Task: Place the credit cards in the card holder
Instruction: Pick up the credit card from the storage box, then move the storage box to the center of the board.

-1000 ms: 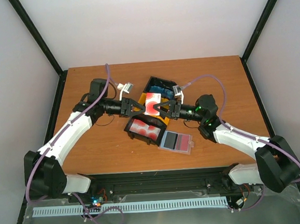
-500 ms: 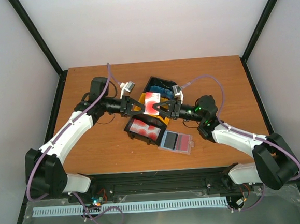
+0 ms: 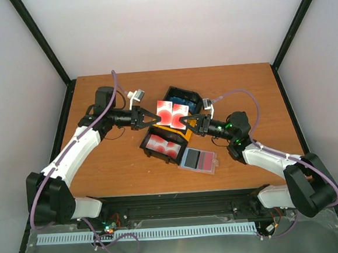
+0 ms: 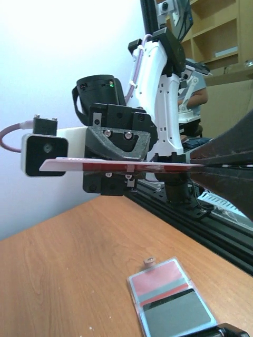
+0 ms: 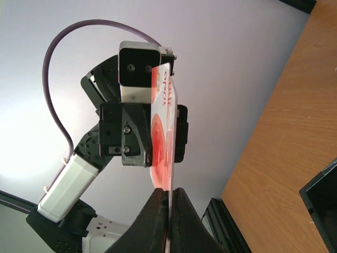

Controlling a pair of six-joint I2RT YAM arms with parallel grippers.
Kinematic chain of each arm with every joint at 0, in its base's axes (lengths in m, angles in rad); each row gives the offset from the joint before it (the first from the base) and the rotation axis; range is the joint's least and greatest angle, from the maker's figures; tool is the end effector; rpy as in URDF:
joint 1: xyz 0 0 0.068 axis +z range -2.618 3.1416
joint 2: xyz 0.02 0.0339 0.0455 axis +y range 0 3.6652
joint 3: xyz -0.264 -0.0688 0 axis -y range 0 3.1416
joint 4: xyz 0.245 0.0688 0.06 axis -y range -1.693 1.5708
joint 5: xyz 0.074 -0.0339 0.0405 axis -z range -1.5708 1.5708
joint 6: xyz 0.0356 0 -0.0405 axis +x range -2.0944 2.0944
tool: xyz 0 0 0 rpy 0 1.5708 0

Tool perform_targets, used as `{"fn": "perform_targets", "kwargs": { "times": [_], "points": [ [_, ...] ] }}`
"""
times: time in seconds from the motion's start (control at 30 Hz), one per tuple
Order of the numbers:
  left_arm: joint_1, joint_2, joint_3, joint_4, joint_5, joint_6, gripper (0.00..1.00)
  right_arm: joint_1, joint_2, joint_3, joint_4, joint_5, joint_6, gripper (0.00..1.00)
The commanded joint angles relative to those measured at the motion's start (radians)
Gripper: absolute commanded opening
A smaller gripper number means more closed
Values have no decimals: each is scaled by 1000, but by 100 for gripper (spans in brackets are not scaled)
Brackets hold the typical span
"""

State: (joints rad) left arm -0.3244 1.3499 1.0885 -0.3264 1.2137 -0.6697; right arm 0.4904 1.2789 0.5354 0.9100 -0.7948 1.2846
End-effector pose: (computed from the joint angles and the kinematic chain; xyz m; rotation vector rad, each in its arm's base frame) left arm 0.2607 -0.1229 0.3178 0.4158 2.2443 -1.8518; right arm 0.2196 0.1461 0.2611 -0.1148 1.8058 1.9154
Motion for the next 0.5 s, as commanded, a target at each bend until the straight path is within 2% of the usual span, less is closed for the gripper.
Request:
{"fn": "perform_targets", "kwargs": {
  "times": [0.0, 0.1, 0.17, 0.23, 0.3, 0.4, 0.47],
  "points": [
    [19, -32, 26, -11, -17, 4, 1, -20, -31, -26, 6, 11, -3, 3],
    [21, -29, 30, -48, -52, 36, 1, -34, -56, -46, -27, 25, -18, 3],
    [21, -18, 39, -113, -97, 89, 1, -41, -94, -46, -129, 47, -69, 3],
    [20, -4, 41, -193, -166, 138, 1, -46, -145, -30, -305, 92, -162, 3],
    [8, 8, 29, -235, -200, 167, 1, -48, -206, 23, -583, 185, -282, 3],
    [-59, 19, 2, -238, -276, 162, 1, -49, -258, 102, -962, 378, -422, 3],
    [-120, 42, -15, -209, -320, 132, 1, -49, -297, 125, -1121, 483, -463, 3]
  ]
}}
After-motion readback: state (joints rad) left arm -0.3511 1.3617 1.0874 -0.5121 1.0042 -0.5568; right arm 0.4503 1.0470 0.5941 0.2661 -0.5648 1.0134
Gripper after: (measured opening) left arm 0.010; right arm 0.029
